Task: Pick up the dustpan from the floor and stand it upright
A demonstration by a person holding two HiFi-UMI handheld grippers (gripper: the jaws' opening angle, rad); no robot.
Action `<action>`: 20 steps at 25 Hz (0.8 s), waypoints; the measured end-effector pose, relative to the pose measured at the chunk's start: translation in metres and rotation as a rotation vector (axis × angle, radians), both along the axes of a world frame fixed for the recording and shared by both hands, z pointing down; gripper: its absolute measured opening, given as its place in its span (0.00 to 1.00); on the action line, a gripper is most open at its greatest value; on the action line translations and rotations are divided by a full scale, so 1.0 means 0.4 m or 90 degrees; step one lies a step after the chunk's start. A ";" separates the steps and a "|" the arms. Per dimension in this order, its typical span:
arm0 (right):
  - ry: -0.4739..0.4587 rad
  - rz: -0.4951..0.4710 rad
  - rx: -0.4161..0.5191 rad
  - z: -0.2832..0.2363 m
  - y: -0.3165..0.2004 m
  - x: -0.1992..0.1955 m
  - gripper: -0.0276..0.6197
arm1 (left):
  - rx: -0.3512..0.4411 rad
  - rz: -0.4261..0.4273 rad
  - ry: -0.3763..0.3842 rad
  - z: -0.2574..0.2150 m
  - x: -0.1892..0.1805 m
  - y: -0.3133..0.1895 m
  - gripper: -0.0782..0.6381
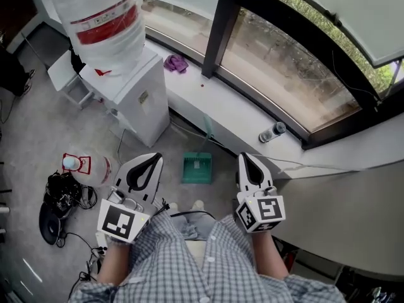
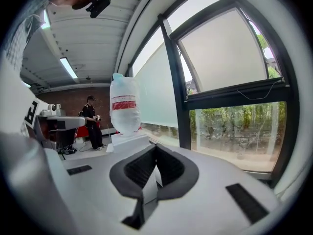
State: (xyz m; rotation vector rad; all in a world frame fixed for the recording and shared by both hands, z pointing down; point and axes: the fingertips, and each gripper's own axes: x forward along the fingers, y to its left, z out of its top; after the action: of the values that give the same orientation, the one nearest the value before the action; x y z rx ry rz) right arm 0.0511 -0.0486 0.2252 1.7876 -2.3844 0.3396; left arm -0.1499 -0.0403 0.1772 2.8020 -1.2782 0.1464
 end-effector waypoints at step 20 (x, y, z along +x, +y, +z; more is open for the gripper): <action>-0.004 -0.022 0.003 -0.021 -0.016 -0.011 0.05 | 0.025 -0.008 0.008 -0.026 0.006 0.004 0.12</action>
State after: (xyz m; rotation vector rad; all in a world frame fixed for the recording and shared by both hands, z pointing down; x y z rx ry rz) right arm 0.0467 -0.0550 0.2168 1.7474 -2.4187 0.3359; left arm -0.1473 -0.0387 0.1669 2.8225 -1.3106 0.1043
